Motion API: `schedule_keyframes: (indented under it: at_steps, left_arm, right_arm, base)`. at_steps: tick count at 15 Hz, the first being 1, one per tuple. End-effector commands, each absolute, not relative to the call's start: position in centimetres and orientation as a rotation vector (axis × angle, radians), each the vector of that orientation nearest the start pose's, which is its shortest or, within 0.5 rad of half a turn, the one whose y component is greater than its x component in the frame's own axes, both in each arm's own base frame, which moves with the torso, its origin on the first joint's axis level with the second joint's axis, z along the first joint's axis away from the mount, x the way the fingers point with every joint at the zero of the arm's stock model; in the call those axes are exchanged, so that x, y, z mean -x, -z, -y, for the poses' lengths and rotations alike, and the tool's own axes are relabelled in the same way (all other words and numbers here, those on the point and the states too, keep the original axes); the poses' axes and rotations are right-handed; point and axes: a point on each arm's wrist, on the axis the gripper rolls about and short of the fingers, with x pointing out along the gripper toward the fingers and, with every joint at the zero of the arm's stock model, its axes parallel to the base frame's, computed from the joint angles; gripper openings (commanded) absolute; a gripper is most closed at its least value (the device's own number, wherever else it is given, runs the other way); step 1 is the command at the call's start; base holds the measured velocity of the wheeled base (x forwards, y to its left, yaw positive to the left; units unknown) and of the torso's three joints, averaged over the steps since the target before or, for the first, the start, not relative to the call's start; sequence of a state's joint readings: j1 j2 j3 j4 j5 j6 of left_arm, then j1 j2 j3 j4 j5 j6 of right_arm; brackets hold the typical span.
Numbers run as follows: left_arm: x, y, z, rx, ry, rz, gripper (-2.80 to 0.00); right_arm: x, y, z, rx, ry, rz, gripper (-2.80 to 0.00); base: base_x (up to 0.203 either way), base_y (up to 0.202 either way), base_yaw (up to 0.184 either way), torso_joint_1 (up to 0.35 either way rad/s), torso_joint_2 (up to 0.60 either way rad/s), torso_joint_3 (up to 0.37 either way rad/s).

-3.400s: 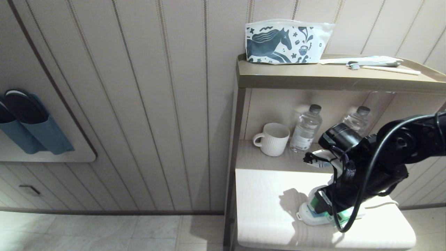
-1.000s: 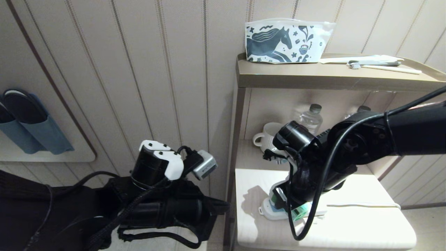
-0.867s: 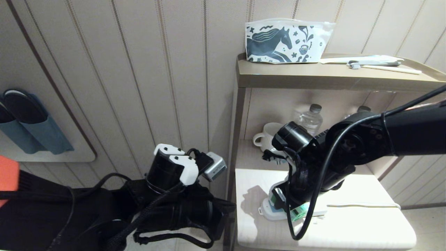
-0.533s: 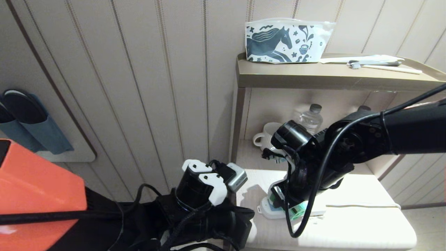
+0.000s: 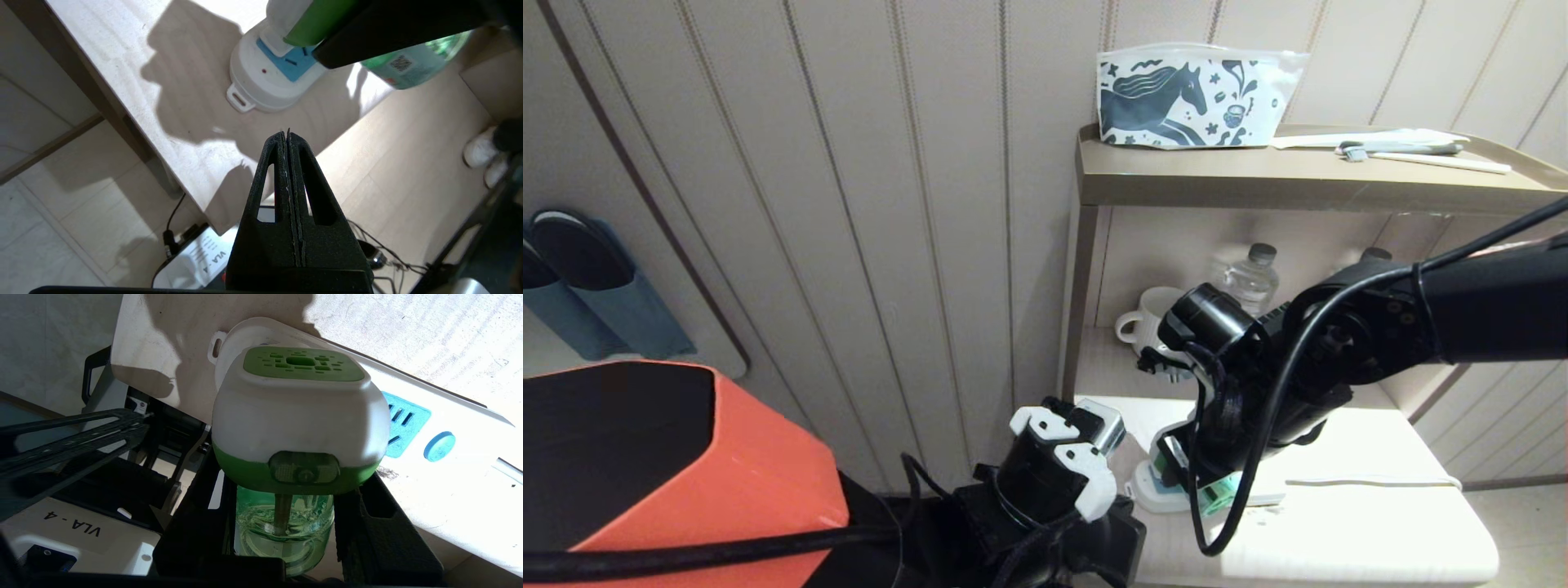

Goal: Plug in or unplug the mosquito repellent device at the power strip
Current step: Hold the socket with your left hand and unplug it with your right hand

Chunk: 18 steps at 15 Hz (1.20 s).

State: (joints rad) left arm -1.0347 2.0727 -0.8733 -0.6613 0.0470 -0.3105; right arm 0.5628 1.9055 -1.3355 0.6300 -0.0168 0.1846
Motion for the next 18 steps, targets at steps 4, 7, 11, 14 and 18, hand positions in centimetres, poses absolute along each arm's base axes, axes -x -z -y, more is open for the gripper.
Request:
schedule_keyframes:
  at_steps: [4,7,11,14,18]
  left_arm:
    - [-18.0,-6.3,34.1,0.001,0.795,-0.603,-2.80]
    - [-17.9,-5.5,35.0,-0.003,0.743,-0.596,-2.80]
    - [-18.0,-4.9,35.3,-0.022,0.684,-0.580,-2.80]
    - [-18.5,-5.4,35.9,0.008,0.629,-0.564,-2.80]
    - [-18.8,-6.2,36.7,0.043,0.603,-0.604,-2.80]
  right_arm:
    - [-27.4,-15.6,-17.3,0.169,-0.354,-1.207,-2.80]
    - [-27.4,-15.6,-17.3,0.168,-0.353,-1.208,-2.80]
    - [-27.5,-15.6,-17.4,0.167,-0.353,-1.207,-2.80]
    - [-27.5,-15.4,-17.4,0.169,-0.352,-1.213,-2.80]
    - [-27.5,-15.4,-17.4,0.169,-0.352,-1.213,-2.80]
  base:
    - [0.000,0.000,0.000,0.000,0.00,0.000]
    - [0.000,0.000,0.000,0.000,0.00,0.000]
    - [0.000,0.000,0.000,0.000,0.00,0.000]
    - [0.000,0.000,0.000,0.000,0.00,0.000]
    - [0.000,0.000,0.000,0.000,0.00,0.000]
